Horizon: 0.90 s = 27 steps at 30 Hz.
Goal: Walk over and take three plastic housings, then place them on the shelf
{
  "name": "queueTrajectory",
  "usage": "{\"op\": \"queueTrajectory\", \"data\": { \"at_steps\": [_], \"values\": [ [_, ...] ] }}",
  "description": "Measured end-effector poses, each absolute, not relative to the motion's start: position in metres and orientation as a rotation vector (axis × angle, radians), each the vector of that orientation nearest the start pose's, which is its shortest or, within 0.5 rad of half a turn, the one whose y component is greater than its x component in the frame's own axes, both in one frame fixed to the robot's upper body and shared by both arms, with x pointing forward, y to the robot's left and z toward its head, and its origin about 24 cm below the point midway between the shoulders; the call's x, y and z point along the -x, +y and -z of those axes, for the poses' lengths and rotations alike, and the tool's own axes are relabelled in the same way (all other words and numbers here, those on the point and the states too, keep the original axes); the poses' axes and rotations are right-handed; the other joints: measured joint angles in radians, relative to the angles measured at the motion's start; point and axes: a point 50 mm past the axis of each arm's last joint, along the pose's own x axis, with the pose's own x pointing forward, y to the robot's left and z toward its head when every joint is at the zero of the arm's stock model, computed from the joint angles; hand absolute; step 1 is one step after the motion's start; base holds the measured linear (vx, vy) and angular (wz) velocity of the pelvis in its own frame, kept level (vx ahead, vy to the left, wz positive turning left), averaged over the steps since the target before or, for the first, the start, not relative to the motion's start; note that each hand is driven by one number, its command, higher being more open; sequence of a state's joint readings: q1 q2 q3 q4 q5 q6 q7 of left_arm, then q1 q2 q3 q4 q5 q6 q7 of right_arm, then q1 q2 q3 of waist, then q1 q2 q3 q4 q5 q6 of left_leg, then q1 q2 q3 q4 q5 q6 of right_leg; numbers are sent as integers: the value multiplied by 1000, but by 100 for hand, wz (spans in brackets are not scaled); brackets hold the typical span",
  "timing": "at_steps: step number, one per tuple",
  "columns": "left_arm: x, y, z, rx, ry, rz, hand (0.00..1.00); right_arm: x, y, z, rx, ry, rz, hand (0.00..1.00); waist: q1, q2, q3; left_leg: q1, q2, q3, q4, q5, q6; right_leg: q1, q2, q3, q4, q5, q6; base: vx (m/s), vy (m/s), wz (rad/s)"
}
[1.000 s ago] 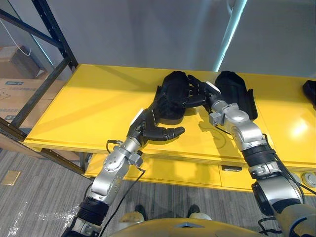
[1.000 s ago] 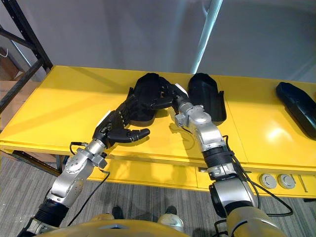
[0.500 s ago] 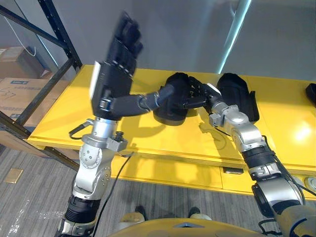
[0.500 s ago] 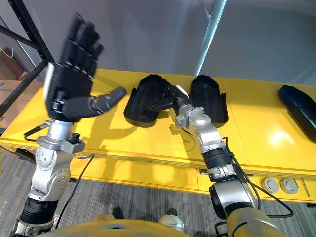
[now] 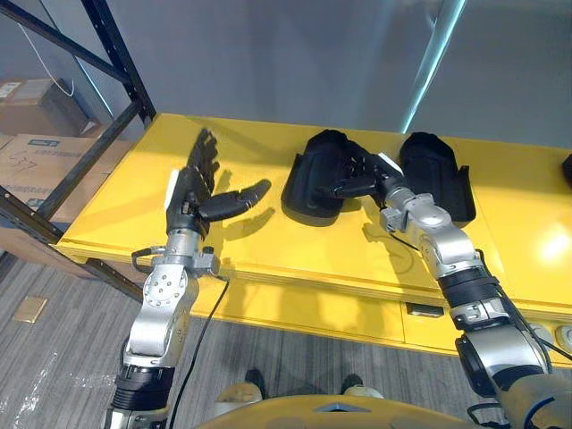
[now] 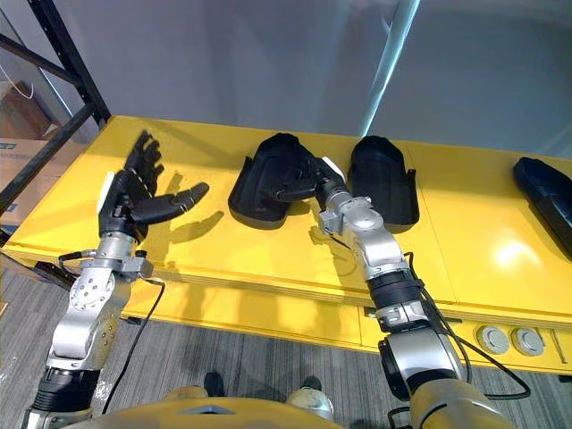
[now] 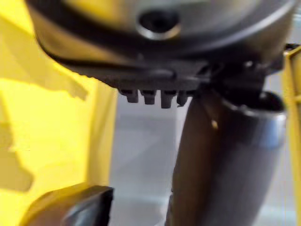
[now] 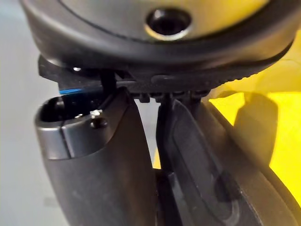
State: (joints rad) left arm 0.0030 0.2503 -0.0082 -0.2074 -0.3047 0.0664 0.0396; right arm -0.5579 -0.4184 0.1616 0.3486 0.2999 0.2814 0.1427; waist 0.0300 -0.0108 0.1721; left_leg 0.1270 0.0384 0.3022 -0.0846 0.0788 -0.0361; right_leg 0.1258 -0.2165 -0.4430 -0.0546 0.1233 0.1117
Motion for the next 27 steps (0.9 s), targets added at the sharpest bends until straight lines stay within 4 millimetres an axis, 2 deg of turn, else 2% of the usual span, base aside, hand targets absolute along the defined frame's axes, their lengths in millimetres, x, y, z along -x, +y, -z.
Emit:
{"op": "queueTrajectory", "data": {
  "at_steps": [4, 9, 14, 27],
  "values": [
    [-252, 176, -74, 72, -48, 108, 100, -351, -177, -105, 184, 125, -257, 100, 2, 0, 0, 0, -1, -1, 0, 0, 0, 0, 0, -1, 1, 0, 0, 0, 0, 0],
    [-251, 158, -55, 174, 33, 259, 100, -351, -177, -105, 184, 126, -264, 100, -3, 3, 1, 4, 0, 2, 0, 0, 0, 0, -1, 5, 3, 0, 0, -4, 2, -2],
    [-250, 148, -42, 220, 89, 333, 100, -350, -176, -104, 193, 130, -281, 100, -7, 7, 1, 7, 7, 7, 0, -1, -1, 0, 1, 13, 1, 1, 0, -5, -4, -3],
    [-256, 150, -39, 174, 95, 372, 100, -350, -170, -103, 209, 138, -317, 100, -1, 8, 1, 20, 15, 22, 0, -5, -6, 6, 9, 33, -4, 2, 0, 3, 2, -3]
  ]
}}
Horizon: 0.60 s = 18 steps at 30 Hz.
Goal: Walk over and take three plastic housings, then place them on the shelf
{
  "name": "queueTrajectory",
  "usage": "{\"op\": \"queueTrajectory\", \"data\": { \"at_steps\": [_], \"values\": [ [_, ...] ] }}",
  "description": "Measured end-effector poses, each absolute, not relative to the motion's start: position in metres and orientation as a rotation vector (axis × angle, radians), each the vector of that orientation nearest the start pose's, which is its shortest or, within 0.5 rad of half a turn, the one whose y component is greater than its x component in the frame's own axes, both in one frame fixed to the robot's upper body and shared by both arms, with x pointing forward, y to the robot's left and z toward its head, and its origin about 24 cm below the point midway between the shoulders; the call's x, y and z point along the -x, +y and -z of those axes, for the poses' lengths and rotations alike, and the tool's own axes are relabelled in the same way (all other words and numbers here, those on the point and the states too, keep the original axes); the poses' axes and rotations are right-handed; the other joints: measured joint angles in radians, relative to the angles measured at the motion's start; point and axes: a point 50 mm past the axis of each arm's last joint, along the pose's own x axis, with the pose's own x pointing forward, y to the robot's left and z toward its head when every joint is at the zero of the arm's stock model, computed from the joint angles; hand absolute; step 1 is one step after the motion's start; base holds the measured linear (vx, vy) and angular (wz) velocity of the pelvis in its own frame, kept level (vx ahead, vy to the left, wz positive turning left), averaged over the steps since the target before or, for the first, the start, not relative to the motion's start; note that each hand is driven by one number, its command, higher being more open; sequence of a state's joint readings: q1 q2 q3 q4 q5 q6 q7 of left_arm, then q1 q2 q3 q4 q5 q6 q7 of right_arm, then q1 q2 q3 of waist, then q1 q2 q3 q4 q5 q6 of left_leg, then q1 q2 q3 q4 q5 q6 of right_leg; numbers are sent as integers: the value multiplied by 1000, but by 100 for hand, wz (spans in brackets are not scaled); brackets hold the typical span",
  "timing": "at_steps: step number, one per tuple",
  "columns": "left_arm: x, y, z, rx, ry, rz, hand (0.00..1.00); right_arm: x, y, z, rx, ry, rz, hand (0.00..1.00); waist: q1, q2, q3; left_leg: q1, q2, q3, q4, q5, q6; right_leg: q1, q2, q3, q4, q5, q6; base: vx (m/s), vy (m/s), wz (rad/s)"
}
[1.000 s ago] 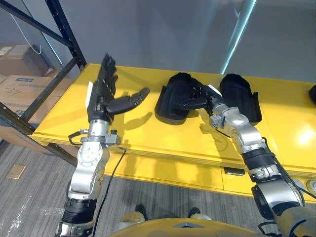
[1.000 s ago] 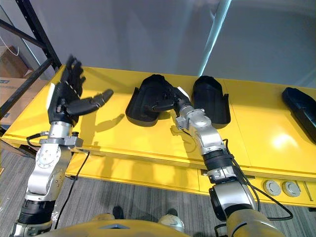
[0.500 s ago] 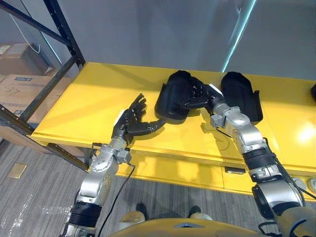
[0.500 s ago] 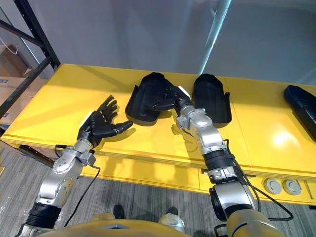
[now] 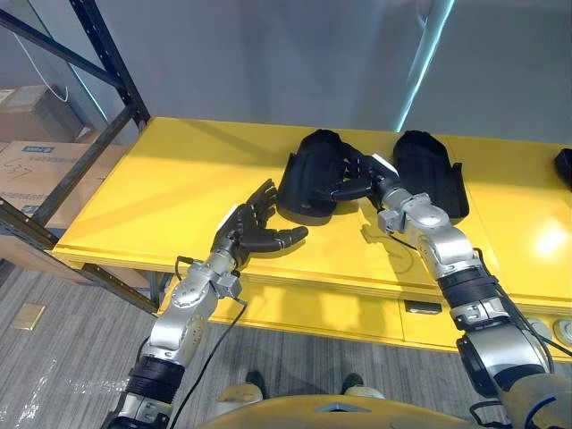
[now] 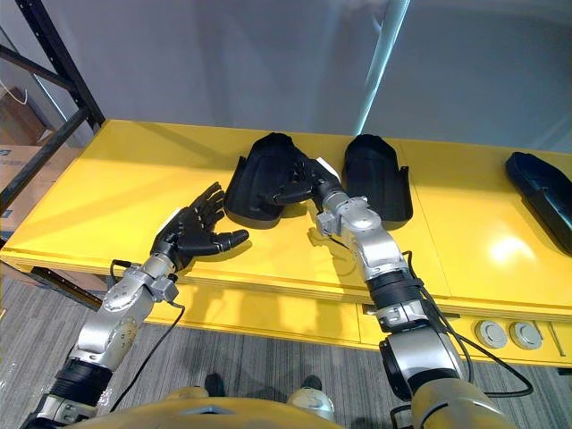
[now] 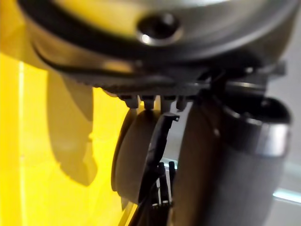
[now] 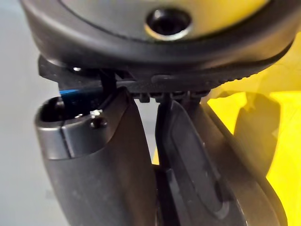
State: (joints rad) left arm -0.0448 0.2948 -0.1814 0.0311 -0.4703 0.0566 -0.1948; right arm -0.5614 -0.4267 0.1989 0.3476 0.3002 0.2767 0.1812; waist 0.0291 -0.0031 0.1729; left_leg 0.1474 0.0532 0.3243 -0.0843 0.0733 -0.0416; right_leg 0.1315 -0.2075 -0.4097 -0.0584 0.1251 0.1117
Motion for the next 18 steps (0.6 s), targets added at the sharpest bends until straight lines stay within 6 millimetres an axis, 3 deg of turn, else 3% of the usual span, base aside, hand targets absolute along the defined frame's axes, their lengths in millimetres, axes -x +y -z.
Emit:
{"op": "queueTrajectory", "data": {
  "at_steps": [12, 18],
  "values": [
    [-255, 149, -39, 175, 94, 396, 100, -352, -167, -106, 219, 128, -332, 100, 7, 0, 0, 1, 2, 0, 0, 0, 0, 9, 6, 0, -18, 7, -1, 0, 0, 0],
    [-257, 146, -41, 151, 94, 442, 100, -357, -160, -119, 239, 91, -351, 100, 19, 0, 0, 1, 4, 0, 0, 0, 0, 10, 8, 0, -19, 7, -1, 0, 0, 0]
  ]
}}
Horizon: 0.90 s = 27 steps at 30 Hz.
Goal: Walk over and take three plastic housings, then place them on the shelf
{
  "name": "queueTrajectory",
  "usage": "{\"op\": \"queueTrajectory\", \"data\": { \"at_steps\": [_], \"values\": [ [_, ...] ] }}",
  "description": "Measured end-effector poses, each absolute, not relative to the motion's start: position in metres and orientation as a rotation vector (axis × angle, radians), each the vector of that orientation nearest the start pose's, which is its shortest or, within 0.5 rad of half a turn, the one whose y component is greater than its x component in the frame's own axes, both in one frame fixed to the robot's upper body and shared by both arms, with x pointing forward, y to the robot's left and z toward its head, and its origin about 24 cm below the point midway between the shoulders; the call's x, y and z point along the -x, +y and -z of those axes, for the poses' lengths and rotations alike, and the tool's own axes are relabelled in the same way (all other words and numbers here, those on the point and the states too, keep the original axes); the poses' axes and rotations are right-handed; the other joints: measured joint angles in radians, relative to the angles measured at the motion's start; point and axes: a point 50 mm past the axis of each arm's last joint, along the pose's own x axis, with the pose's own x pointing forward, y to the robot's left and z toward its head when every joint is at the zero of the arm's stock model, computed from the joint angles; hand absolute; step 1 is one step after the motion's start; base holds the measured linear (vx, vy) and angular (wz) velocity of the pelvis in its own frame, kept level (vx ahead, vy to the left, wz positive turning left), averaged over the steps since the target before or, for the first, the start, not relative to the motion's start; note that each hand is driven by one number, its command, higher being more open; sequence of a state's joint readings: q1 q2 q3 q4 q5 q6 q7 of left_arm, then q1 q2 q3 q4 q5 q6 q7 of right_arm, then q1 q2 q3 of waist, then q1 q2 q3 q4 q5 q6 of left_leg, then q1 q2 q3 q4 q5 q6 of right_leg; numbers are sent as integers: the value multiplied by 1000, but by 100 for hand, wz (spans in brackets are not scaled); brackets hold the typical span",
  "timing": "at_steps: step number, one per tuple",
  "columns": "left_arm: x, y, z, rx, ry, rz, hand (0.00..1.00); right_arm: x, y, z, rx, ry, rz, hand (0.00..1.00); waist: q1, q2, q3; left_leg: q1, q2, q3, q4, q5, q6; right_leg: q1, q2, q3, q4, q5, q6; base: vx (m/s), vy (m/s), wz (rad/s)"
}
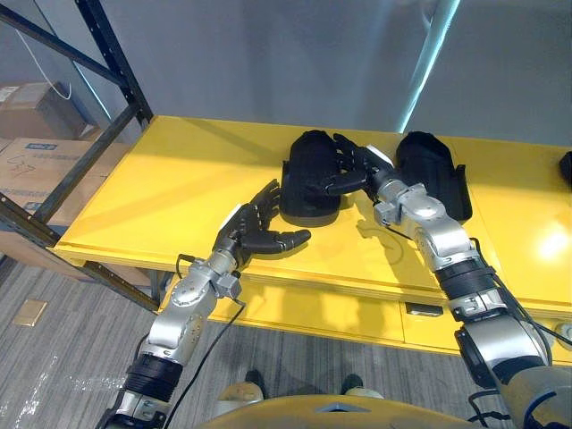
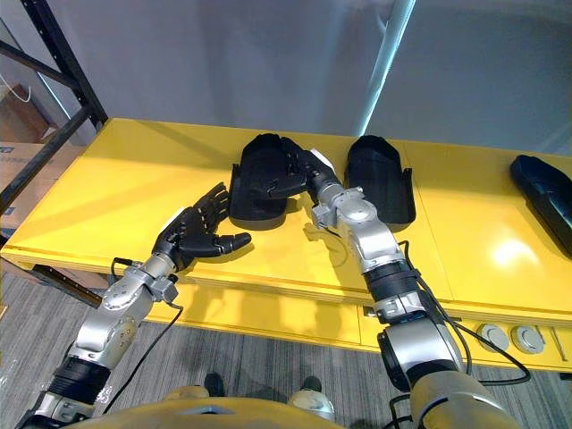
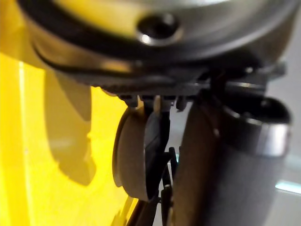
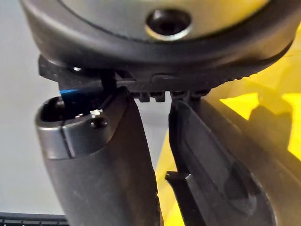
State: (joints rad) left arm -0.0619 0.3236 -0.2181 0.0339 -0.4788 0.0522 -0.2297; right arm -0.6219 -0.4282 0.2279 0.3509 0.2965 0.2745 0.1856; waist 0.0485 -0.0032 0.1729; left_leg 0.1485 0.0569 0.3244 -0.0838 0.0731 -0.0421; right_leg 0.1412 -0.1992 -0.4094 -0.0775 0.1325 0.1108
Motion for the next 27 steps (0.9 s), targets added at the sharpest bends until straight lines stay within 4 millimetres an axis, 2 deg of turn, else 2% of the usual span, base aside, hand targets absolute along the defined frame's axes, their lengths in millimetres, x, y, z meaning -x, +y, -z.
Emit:
{"op": "queueTrajectory", "data": {
  "at_steps": [5, 15, 18, 22, 24, 27],
  "values": [
    [-257, 144, -42, 141, 98, 457, 100, -361, -156, -127, 256, 66, -357, 100, 4, 0, 0, 0, 0, 0, 0, 0, 0, 1, 0, 0, 0, 0, 0, 0, 0, 0],
    [-258, 144, -41, 118, 101, 407, 100, -362, -156, -127, 260, 63, -339, 100, 3, -4, -2, 0, 0, -1, 0, 0, 0, 1, 0, 0, 0, 0, 0, 0, 0, 0],
    [-260, 150, -43, 55, 86, 341, 100, -360, -165, -128, 234, 43, -291, 100, 1, -5, -2, 1, -8, 0, -1, 1, 0, 1, -1, 0, 3, 0, 0, 0, 0, 0],
    [-264, 178, -60, -116, -2, 135, 100, -342, -186, -133, 174, -47, -193, 100, 0, -6, -1, 1, -9, 2, -1, 0, 0, -1, -3, 0, 6, -1, 0, 0, 0, 0],
    [-261, 197, -75, -206, -82, -1, 100, -332, -190, -136, 163, -96, -170, 100, -11, -6, -1, 3, -10, 6, -1, -2, 0, -3, -4, 3, 7, -2, 0, 0, 0, -4],
    [-257, 212, -96, -306, -197, -143, 100, -319, -195, -141, 152, -163, -139, 100, -19, -7, -1, 2, -10, 14, -2, -10, -9, -10, -5, 12, 9, -3, 0, 0, 0, -8]
  ]
}}
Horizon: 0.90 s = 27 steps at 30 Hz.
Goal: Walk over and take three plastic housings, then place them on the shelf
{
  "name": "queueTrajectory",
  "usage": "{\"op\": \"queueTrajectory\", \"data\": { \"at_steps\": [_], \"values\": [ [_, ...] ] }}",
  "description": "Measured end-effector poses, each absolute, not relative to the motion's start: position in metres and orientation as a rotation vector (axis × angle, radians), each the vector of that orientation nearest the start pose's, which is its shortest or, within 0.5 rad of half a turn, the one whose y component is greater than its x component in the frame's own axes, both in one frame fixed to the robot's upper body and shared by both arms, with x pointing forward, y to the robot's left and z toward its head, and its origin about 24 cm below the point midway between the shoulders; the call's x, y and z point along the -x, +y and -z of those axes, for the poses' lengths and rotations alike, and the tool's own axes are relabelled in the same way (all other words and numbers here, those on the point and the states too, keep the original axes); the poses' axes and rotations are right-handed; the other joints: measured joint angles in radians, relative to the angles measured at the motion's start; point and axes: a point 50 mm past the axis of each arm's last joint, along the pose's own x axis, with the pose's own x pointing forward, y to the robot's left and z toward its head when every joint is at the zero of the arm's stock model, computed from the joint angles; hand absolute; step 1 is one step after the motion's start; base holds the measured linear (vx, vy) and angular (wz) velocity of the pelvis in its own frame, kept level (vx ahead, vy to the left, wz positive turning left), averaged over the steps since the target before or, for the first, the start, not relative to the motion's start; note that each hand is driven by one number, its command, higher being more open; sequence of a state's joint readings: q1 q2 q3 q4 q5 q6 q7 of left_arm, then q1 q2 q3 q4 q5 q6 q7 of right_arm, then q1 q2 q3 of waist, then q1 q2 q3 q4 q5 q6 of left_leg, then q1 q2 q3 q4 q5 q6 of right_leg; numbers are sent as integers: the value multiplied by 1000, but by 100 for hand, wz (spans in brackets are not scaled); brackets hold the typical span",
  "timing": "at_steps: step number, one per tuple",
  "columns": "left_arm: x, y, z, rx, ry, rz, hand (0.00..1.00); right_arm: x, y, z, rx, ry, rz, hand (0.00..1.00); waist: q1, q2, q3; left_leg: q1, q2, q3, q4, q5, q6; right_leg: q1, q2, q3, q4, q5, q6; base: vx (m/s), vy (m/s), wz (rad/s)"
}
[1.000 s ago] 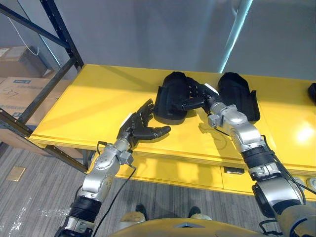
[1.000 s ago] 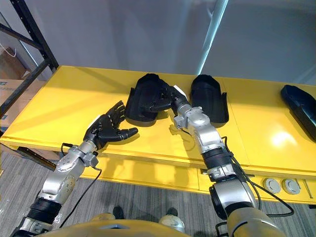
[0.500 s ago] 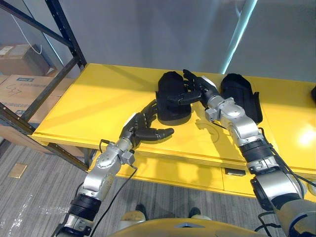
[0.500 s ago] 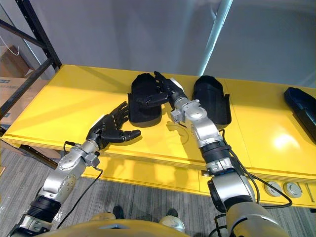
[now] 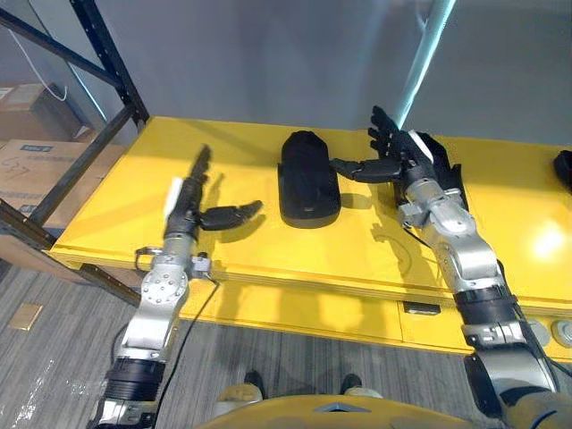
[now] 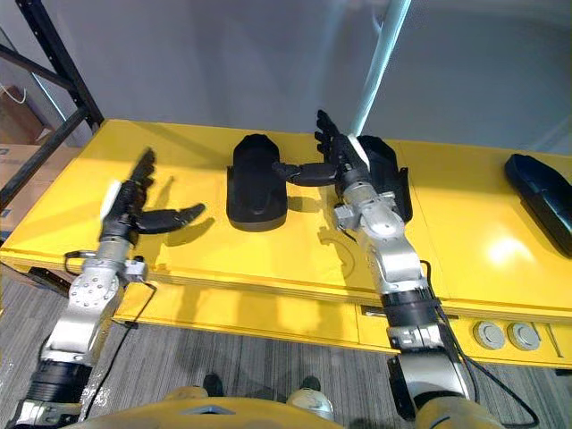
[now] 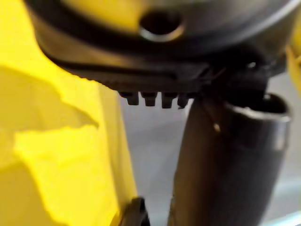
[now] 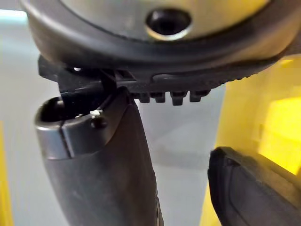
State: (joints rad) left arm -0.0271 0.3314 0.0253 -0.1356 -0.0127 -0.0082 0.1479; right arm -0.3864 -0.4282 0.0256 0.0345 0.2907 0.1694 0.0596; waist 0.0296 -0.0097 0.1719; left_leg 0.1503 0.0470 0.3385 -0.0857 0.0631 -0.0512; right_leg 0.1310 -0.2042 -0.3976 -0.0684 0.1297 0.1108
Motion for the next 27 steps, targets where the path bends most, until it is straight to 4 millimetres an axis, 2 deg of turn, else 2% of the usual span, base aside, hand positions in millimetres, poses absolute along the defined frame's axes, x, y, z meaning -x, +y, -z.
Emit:
{"op": "queueTrajectory", "data": {
  "at_steps": [3, 7, 12, 17, 20, 27],
  "values": [
    [-254, 213, -110, -373, -289, -204, 100, -306, -194, -149, 129, -239, -150, 100, -3, 0, 0, -1, 0, 14, -2, -7, -1, -10, 0, 15, 1, -2, -1, -2, 8, -14],
    [-246, 211, -117, -397, -335, -223, 100, -284, -188, -149, 50, -299, -209, 100, -11, -1, 0, -3, 0, 28, 0, -10, 0, -23, 0, 29, 1, -1, 0, 22, 12, -12],
    [-241, 211, -113, -429, -329, -231, 100, -271, -180, -130, -34, -256, -277, 100, -29, -3, 0, -6, 0, 47, 1, -14, 3, -36, 2, 48, -2, 0, 1, 25, 2, -10],
    [-237, 210, -106, -425, -306, -238, 100, -254, -177, -98, -67, -135, -306, 100, -33, -4, 1, -8, 1, 66, 2, -21, 2, -50, 5, 67, -3, 1, 2, 32, -2, -10],
    [-234, 211, -102, -423, -290, -243, 100, -244, -174, -86, -120, -87, -324, 100, -38, -4, 1, -9, 0, 76, 2, -28, 0, -57, 6, 77, -4, 2, 2, 30, 0, -11],
    [-226, 214, -92, -428, -244, -249, 100, -230, -166, -83, -149, -79, -418, 100, -54, -7, 3, -7, 0, 90, 2, -40, 1, -62, 6, 88, -7, 1, 2, 17, -2, -5]
  ]
}}
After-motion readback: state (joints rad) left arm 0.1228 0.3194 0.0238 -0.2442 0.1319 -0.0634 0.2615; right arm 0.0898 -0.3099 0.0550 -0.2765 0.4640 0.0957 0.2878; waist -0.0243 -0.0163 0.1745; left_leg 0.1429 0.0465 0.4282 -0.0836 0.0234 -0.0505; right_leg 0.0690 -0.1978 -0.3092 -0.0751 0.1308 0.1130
